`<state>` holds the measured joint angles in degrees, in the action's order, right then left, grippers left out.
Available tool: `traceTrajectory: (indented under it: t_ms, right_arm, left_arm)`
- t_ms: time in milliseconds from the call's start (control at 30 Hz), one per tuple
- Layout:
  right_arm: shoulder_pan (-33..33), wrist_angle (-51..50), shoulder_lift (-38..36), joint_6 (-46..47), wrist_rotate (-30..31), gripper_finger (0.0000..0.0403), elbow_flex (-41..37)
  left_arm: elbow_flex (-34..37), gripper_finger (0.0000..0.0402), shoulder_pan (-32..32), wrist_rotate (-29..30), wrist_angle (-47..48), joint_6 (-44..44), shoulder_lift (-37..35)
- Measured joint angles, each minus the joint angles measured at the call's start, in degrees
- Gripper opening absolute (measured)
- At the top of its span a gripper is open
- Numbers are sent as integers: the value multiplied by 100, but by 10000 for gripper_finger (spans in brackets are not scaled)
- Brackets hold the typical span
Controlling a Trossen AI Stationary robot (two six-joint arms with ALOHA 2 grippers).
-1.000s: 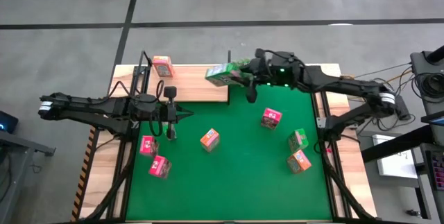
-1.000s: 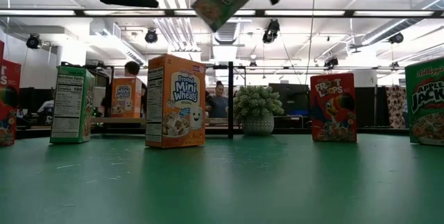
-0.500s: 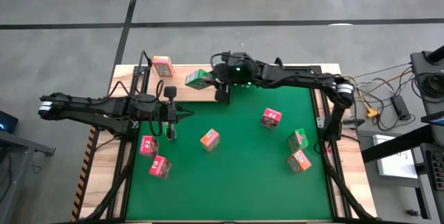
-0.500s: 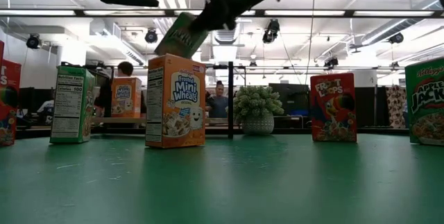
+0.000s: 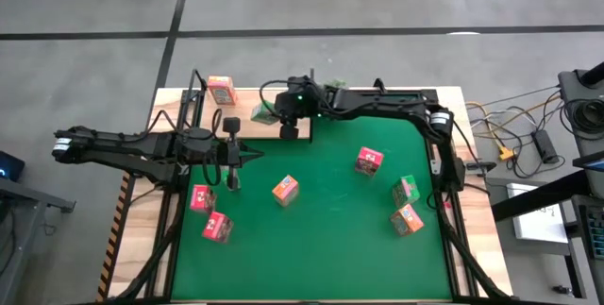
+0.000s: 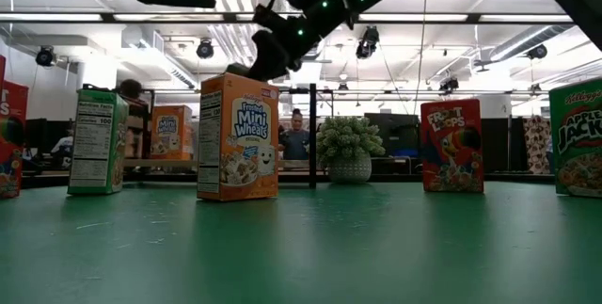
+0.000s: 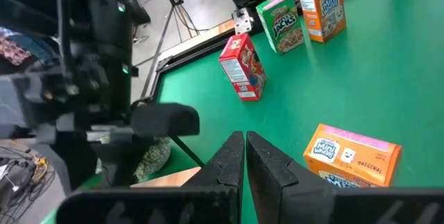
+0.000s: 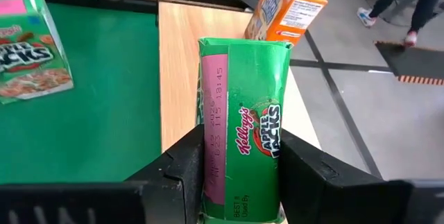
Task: Stack cereal on shelf
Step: Put the top green cereal box on the shelf
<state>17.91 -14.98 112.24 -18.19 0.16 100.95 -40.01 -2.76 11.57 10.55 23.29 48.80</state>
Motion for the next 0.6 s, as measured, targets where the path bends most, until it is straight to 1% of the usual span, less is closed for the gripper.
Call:
traceTrajectory:
  t_ms: [133, 333, 467, 600]
  right_arm:
    - [24, 30, 89, -43, -2, 144, 4]
    - [63, 37, 129, 22, 6, 166, 4]
    - [86, 40, 129, 61, 254, 184, 4]
    - [107, 31, 129, 70, 300, 197, 4]
  left_arm:
    - [0, 0, 0, -2, -32, 0, 0]
    - [0, 0, 0, -2, -32, 0, 0]
    - [0, 0, 0, -1, -33, 0, 0]
    - [0, 0, 0, 0, -33, 0, 0]
